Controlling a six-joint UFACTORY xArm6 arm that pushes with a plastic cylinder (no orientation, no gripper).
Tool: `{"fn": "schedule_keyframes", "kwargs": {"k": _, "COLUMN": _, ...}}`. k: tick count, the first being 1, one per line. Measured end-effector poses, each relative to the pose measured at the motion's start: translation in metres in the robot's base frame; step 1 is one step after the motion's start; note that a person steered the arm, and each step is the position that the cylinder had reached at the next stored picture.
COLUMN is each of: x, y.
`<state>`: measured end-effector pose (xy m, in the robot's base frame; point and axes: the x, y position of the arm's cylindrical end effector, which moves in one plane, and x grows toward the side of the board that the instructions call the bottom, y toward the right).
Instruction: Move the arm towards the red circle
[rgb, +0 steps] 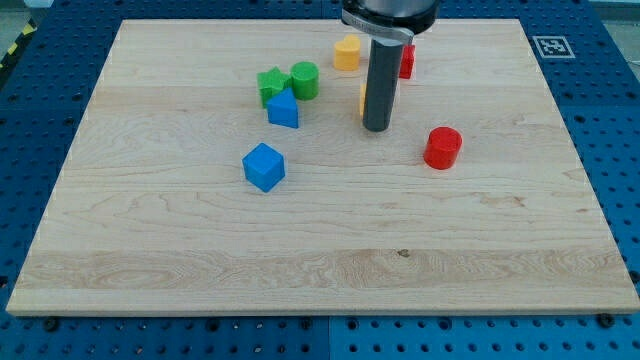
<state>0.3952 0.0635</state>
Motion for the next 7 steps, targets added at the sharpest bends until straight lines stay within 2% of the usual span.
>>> {"fn": "schedule_keyframes", "kwargs": {"k": 3, "x": -0.063, "y": 0.003}}
{"fn": "schedule_keyframes", "kwargs": {"k": 4, "x": -0.025, "y": 0.007}}
{"fn": "schedule_keyframes", "kwargs": {"k": 5, "x": 0.037, "y": 0.013}}
{"fn": "schedule_keyframes", "kwargs": {"k": 6, "x": 0.091, "y": 0.060}}
{"fn": "schedule_keyframes", "kwargs": {"k": 7, "x": 0.103, "y": 0.127}}
